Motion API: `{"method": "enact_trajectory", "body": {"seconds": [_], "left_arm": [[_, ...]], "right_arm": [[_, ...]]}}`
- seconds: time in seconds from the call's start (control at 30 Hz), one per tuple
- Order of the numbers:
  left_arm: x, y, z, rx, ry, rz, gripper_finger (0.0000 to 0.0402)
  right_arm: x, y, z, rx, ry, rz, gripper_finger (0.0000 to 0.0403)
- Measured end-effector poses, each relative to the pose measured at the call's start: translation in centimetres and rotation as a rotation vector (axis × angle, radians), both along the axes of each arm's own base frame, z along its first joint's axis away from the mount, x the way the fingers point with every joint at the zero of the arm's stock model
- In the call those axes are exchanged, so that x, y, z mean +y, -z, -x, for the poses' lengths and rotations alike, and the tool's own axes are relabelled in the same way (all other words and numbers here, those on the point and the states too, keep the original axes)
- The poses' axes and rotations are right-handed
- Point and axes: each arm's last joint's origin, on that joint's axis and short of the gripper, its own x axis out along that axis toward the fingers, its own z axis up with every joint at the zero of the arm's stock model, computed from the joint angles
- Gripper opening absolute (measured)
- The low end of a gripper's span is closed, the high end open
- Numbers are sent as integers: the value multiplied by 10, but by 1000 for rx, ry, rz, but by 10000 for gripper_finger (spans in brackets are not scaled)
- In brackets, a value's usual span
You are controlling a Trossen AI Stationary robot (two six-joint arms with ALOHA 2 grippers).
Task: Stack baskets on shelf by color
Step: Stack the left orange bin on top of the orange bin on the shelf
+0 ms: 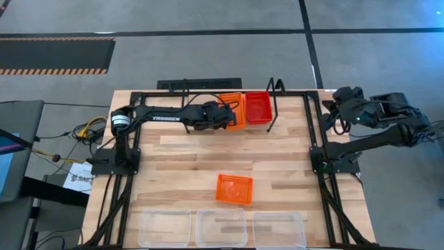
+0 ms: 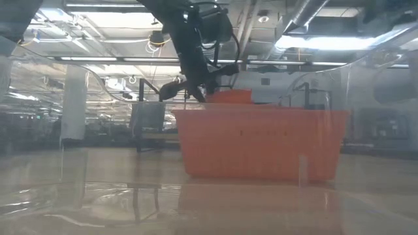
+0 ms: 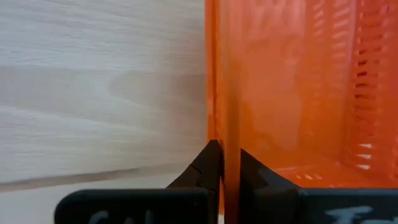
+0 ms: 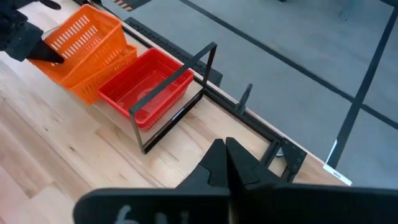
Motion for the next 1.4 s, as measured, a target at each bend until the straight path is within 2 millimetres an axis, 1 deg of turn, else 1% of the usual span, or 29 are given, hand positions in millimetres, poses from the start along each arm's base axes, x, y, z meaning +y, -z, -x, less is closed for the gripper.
{"method": "enact_trajectory", "body": {"seconds": [0.17, 0.37, 0.47, 0.7, 0.8, 1.17, 1.3, 1.4], "left_arm": [[0, -6, -3, -9, 46, -4, 0], [4, -30, -12, -39, 125, -87, 0], [8, -40, -12, -35, 143, -111, 0], [7, -40, -6, -3, 71, -36, 0], [3, -40, -7, -13, 62, -38, 0], [3, -40, -7, -16, 61, -32, 1], [3, -40, -8, -24, 56, -37, 16], [4, -40, -8, -28, 45, -41, 40]], "right_arm": [[0, 0, 3, -9, -2, 0, 1], [0, 0, 6, -9, -25, -12, 1], [1, 0, 8, -10, -34, -15, 1], [1, 0, 12, -10, -47, -9, 1], [0, 0, 15, -15, -52, -5, 1], [0, 0, 28, -47, -62, 5, 1], [0, 0, 31, -57, -61, 6, 1], [0, 0, 33, -60, -69, 9, 1]]}}
